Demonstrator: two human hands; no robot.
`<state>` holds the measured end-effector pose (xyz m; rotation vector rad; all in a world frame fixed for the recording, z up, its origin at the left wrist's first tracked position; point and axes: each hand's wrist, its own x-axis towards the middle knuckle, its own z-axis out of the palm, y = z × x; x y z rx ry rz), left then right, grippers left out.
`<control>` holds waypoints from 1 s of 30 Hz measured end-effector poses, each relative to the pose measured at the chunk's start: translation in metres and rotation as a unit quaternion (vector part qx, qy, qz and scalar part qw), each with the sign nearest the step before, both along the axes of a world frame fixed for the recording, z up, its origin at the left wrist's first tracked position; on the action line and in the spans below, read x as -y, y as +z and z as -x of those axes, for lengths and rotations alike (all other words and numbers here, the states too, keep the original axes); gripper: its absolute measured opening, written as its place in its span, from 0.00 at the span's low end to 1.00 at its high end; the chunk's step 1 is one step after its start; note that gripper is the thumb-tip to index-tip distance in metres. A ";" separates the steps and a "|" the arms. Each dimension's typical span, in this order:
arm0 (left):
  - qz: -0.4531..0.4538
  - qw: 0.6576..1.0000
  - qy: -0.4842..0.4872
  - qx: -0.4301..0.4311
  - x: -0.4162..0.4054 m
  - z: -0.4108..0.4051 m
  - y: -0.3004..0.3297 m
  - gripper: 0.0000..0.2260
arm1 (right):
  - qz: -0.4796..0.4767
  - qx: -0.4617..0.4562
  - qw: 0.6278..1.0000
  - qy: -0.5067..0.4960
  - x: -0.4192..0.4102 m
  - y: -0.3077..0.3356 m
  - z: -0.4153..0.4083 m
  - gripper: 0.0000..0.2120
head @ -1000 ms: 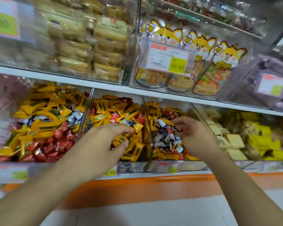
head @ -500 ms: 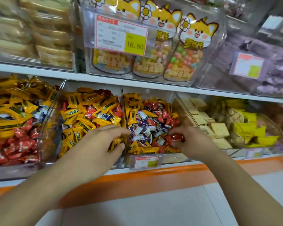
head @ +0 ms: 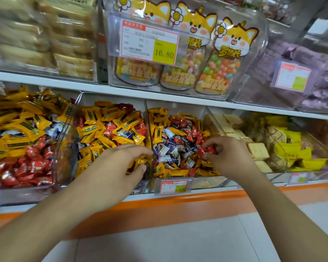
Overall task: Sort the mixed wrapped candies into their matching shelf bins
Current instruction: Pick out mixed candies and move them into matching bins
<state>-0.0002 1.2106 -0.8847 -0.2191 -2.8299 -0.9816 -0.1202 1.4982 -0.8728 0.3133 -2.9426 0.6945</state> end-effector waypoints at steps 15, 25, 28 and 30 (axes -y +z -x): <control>-0.345 0.933 0.088 0.058 0.035 -0.020 0.028 0.08 | 0.321 0.153 0.912 0.205 0.134 0.026 -0.068 0.12; -0.121 0.956 0.265 -0.024 0.160 -0.047 0.028 0.06 | 0.230 0.085 0.939 0.240 0.231 0.020 -0.083 0.15; -0.082 0.944 0.320 -0.023 0.196 -0.054 0.025 0.08 | 0.197 0.050 0.938 0.280 0.264 0.019 -0.089 0.17; -0.073 0.940 0.333 -0.009 0.207 -0.056 0.022 0.07 | 0.175 0.038 0.939 0.293 0.284 0.016 -0.091 0.14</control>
